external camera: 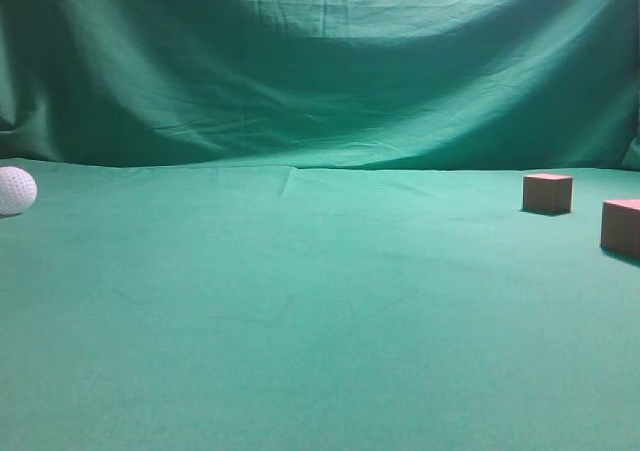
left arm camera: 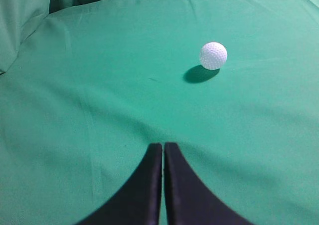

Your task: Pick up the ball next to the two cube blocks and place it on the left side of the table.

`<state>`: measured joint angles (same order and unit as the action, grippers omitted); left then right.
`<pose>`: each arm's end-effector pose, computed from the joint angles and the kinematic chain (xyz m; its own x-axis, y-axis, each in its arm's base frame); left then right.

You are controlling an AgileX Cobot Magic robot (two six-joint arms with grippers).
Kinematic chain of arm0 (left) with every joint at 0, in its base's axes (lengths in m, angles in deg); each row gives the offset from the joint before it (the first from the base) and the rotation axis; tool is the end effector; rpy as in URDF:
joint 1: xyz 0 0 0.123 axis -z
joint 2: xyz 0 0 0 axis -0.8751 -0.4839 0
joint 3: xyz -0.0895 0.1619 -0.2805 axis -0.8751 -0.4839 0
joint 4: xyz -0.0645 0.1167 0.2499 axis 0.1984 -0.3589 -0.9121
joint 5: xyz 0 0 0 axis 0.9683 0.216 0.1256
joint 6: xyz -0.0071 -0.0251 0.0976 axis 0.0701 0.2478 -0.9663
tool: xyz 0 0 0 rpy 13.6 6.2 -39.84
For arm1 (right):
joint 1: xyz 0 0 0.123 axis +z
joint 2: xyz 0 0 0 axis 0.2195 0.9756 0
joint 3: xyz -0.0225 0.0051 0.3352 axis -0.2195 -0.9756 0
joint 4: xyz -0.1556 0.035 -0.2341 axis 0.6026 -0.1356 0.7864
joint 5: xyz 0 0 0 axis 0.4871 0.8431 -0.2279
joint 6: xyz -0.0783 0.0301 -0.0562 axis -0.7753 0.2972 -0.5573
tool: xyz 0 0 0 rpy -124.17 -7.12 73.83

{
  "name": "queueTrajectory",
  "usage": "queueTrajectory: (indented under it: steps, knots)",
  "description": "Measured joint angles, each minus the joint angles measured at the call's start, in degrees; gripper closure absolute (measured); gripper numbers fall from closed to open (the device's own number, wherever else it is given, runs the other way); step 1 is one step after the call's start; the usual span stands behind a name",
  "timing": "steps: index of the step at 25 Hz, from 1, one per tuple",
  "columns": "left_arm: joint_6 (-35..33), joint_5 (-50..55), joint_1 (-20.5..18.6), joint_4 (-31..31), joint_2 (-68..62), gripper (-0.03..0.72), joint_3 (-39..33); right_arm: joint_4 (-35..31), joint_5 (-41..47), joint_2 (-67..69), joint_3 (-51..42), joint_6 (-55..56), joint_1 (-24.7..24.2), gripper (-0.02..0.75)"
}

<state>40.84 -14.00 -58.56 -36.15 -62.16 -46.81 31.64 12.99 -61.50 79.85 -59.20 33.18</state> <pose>0.0421 0.0102 0.1727 -0.2843 0.2223 -0.9326 -0.0113 0.9719 0.2351 0.0600 0.0126 0.3141 -0.2844 -0.1474 -0.9473 -0.2783 0.9582 -0.0656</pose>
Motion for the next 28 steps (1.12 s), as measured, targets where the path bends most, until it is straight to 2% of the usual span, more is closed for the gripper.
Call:
queueTrajectory:
  steps: [4, 8, 13, 28]
  knots:
    - [0.0, 0.0, 0.0, 0.0, 0.0, 0.688, 0.0, 0.0, -8.4, -7.7, -11.6, 0.1, -7.9, 0.738]
    - [0.0, 0.0, 0.0, 0.0, 0.0, 0.688, 0.0, 0.0, -11.9, -12.9, -20.4, 1.1, -12.3, 0.738]
    - [0.0, 0.0, 0.0, 0.0, 0.0, 0.688, 0.0, 0.0, -11.8, -17.9, -27.3, 2.9, -13.2, 0.738]
    - [0.0, 0.0, 0.0, 0.0, 0.0, 0.688, 0.0, -0.1, -9.1, -18.5, -27.6, 3.1, -13.2, 0.738]
